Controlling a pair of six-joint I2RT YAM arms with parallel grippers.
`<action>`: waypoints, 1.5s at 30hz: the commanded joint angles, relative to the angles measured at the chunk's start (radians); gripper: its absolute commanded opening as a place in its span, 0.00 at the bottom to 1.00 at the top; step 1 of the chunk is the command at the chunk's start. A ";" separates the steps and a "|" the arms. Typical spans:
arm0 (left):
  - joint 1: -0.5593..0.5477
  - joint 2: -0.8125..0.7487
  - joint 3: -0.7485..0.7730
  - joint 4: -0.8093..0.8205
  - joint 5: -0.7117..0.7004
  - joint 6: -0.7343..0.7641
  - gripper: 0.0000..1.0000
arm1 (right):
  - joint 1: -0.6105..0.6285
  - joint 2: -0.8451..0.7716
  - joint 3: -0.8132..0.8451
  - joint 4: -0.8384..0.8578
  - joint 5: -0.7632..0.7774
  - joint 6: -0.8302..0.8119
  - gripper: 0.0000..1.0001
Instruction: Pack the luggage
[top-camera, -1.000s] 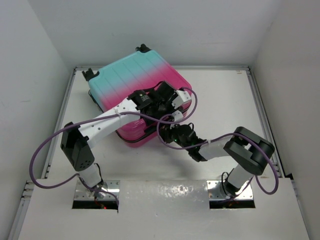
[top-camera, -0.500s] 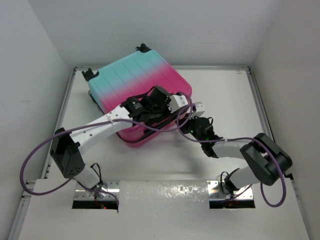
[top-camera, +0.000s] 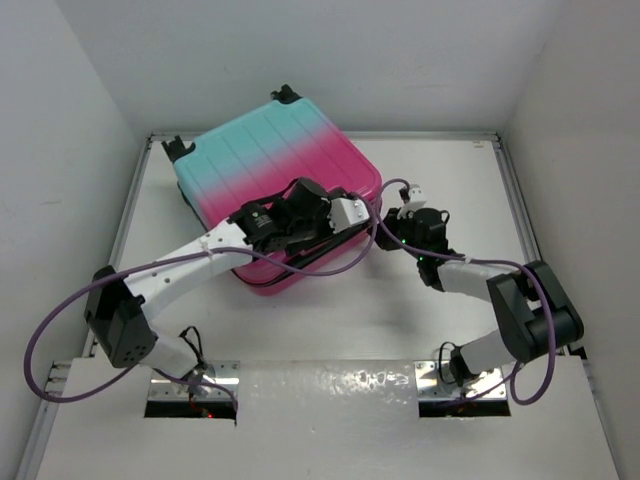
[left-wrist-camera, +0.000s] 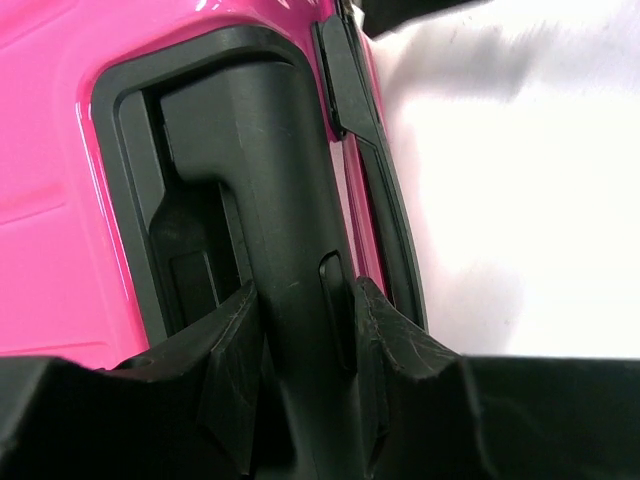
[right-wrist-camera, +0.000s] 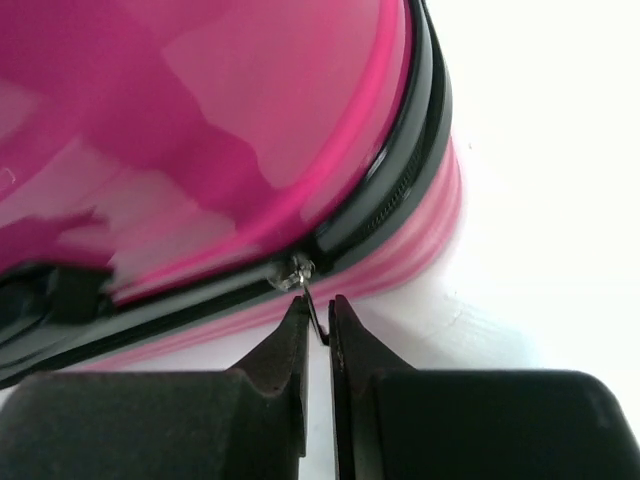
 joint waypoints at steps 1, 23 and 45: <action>-0.008 -0.080 -0.060 -0.512 0.041 0.139 0.00 | -0.084 0.024 0.115 0.036 0.058 -0.090 0.00; -0.005 -0.341 -0.228 -0.720 -0.097 0.455 0.00 | -0.091 -0.079 0.118 -0.188 0.001 -0.261 0.00; -0.005 -0.500 -0.330 -0.703 -0.075 0.543 0.00 | 0.050 0.634 1.057 -0.262 0.194 -0.071 0.00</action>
